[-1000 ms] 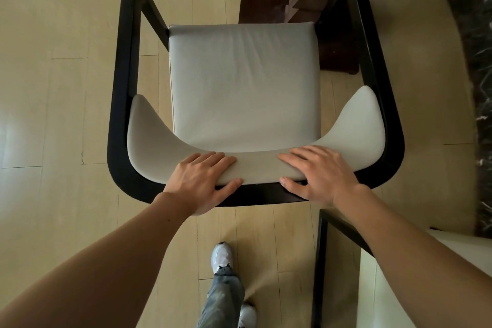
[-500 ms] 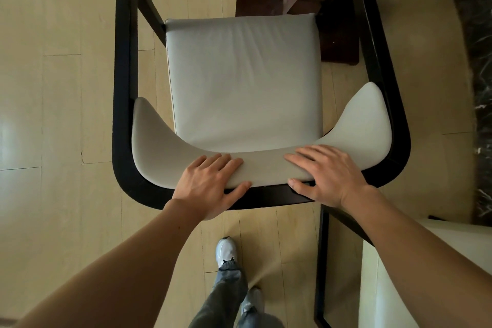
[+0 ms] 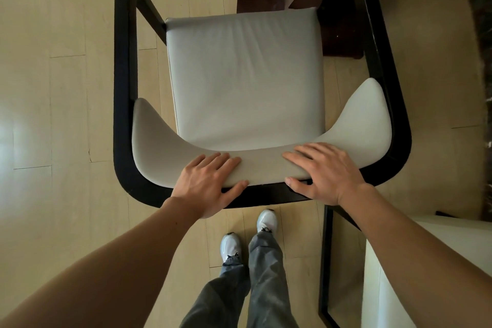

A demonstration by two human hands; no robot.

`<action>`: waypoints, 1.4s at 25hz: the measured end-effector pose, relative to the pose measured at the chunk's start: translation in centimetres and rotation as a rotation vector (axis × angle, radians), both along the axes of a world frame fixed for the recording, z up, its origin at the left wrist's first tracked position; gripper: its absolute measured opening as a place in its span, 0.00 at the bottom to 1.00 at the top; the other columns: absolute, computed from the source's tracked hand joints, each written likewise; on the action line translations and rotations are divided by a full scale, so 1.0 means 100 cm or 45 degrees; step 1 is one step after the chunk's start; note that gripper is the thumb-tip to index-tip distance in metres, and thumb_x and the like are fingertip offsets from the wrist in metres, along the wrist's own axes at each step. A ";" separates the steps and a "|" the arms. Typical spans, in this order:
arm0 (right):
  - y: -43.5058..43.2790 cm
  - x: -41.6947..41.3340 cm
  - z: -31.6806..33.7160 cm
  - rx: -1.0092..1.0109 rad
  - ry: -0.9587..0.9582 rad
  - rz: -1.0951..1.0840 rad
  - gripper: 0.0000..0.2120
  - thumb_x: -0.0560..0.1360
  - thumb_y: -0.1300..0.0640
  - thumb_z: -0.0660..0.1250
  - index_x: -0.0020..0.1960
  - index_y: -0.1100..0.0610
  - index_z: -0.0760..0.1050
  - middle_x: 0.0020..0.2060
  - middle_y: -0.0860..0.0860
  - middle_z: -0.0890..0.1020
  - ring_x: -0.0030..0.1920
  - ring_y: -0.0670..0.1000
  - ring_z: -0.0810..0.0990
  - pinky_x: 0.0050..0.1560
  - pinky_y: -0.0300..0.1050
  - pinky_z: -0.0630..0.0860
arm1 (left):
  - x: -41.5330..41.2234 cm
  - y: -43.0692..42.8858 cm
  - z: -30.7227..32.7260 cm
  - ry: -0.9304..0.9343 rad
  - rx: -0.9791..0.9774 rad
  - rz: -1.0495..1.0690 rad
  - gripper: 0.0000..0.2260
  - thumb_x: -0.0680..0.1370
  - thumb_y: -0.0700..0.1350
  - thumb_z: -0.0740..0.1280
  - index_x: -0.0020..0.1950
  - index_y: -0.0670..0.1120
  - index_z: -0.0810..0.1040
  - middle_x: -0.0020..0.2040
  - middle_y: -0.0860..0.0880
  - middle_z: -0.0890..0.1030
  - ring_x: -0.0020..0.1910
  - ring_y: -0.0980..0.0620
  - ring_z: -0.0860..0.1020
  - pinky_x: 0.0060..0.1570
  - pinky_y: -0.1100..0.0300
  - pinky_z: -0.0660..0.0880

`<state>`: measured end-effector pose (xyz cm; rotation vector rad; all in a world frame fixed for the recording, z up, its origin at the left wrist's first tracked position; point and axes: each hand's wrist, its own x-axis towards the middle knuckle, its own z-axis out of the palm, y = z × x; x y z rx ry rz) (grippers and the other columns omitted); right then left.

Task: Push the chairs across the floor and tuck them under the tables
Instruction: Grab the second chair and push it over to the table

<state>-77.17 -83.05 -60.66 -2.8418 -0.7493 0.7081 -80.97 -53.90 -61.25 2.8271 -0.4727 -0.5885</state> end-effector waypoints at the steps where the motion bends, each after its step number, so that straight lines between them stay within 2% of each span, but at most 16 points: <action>1: 0.000 0.000 0.000 -0.002 0.002 0.003 0.30 0.76 0.31 0.50 0.68 0.48 0.73 0.63 0.53 0.79 0.64 0.56 0.75 0.64 0.56 0.71 | 0.000 0.000 0.000 0.009 -0.001 -0.007 0.30 0.79 0.68 0.49 0.72 0.51 0.72 0.68 0.48 0.77 0.70 0.47 0.73 0.69 0.48 0.67; 7: 0.005 0.001 -0.001 -0.020 0.011 0.017 0.29 0.77 0.33 0.51 0.68 0.49 0.72 0.62 0.54 0.79 0.63 0.57 0.75 0.64 0.56 0.71 | 0.005 0.006 0.003 0.055 0.008 -0.044 0.32 0.80 0.68 0.45 0.74 0.52 0.69 0.70 0.48 0.75 0.71 0.46 0.72 0.70 0.46 0.67; 15: 0.035 0.008 0.000 -0.002 -0.008 -0.028 0.29 0.76 0.34 0.51 0.68 0.50 0.72 0.61 0.52 0.79 0.63 0.55 0.75 0.64 0.55 0.70 | 0.023 0.038 0.001 -0.043 -0.028 -0.108 0.29 0.81 0.67 0.48 0.70 0.50 0.74 0.65 0.48 0.79 0.65 0.46 0.77 0.63 0.49 0.72; 27: 0.103 0.025 -0.002 -0.027 -0.063 -0.130 0.29 0.76 0.33 0.51 0.68 0.49 0.72 0.62 0.51 0.79 0.63 0.54 0.76 0.63 0.54 0.70 | 0.074 0.107 0.002 -0.098 -0.045 -0.241 0.29 0.81 0.67 0.48 0.67 0.51 0.74 0.62 0.50 0.80 0.62 0.48 0.78 0.61 0.52 0.73; 35: 0.125 0.032 -0.004 -0.026 -0.076 -0.166 0.30 0.76 0.32 0.48 0.68 0.48 0.71 0.62 0.50 0.79 0.63 0.54 0.76 0.63 0.54 0.70 | 0.093 0.130 0.002 -0.070 -0.031 -0.289 0.29 0.80 0.67 0.48 0.69 0.52 0.73 0.64 0.51 0.80 0.63 0.48 0.77 0.62 0.52 0.73</action>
